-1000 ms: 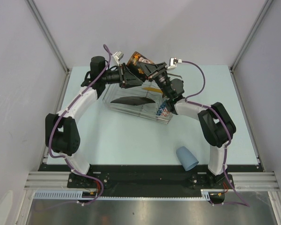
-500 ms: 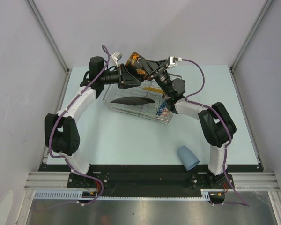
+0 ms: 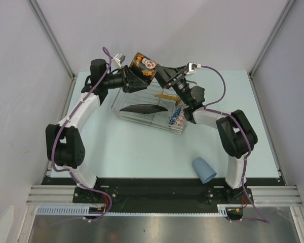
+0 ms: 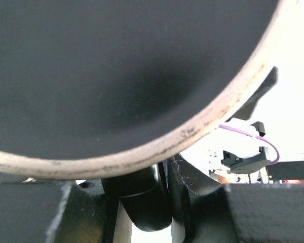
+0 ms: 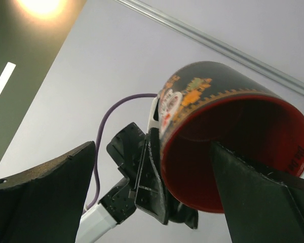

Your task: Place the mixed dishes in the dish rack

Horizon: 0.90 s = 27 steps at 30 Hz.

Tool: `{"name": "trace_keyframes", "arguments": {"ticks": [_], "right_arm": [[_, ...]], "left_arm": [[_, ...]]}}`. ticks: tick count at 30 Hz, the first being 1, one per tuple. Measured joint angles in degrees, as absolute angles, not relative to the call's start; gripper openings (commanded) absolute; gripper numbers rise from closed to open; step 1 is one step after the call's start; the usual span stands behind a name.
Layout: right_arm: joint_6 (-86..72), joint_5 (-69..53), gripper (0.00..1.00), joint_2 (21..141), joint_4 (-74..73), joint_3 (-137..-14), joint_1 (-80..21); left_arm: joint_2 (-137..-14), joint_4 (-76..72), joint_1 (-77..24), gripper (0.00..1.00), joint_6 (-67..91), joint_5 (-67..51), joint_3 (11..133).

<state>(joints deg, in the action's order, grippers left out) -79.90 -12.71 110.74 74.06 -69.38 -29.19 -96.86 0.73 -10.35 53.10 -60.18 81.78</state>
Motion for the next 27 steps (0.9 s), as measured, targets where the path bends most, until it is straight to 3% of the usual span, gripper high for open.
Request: {"name": "trace_keyframes", "arguments": {"ticks": [14, 27], "right_arm": [[-81.2, -19.9, 1.00, 106.0, 74.0, -59.9, -23.3], [-77.3, -25.0, 1.00, 88.7, 74.5, -53.5, -15.9]], "left_arm": [[-96.8, 16.7, -6.4, 0.00, 40.6, -55.8, 100.1], [-108.0, 34.6, -6.4, 0.00, 12.9, -32.3, 107.7]]}}
